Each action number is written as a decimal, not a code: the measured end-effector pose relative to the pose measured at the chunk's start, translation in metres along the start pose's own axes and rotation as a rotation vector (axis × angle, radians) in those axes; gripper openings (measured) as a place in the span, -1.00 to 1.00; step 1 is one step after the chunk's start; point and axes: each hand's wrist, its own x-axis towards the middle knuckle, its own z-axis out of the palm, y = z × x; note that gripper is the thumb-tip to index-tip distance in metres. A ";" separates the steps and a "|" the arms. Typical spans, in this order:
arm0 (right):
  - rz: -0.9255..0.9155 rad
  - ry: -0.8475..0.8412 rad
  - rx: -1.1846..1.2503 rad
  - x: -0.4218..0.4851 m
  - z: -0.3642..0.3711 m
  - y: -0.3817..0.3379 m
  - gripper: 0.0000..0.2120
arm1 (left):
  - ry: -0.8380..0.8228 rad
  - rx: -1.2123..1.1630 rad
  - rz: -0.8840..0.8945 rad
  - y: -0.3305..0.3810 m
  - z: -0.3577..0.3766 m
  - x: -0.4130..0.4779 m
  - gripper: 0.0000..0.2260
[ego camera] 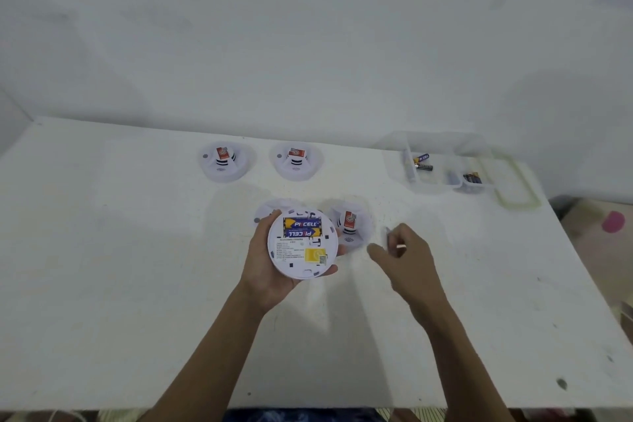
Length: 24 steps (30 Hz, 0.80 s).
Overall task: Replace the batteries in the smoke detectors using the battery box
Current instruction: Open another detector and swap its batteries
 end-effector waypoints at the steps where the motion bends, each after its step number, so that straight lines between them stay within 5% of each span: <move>1: -0.027 -0.055 0.036 -0.003 0.002 -0.010 -0.67 | 0.037 0.005 0.015 -0.001 0.001 0.000 -0.47; 4: -0.128 -0.124 0.045 -0.009 0.010 -0.036 -0.69 | 0.125 0.030 0.097 -0.001 0.007 -0.001 -0.58; 7: -0.268 -0.006 -0.153 -0.018 0.025 -0.054 -0.64 | 0.125 0.070 0.197 -0.005 0.015 0.000 -0.45; 13: -0.575 0.252 -0.517 -0.020 0.064 -0.057 -0.56 | -0.139 0.043 0.172 -0.001 0.020 0.003 -0.41; 16: -0.607 0.374 -0.567 -0.018 0.077 -0.058 -0.60 | 0.060 0.116 0.186 -0.005 0.020 0.005 -0.40; 24: -0.640 0.313 -0.578 -0.018 0.077 -0.048 -0.60 | 0.192 0.197 0.252 -0.006 0.031 0.002 -0.33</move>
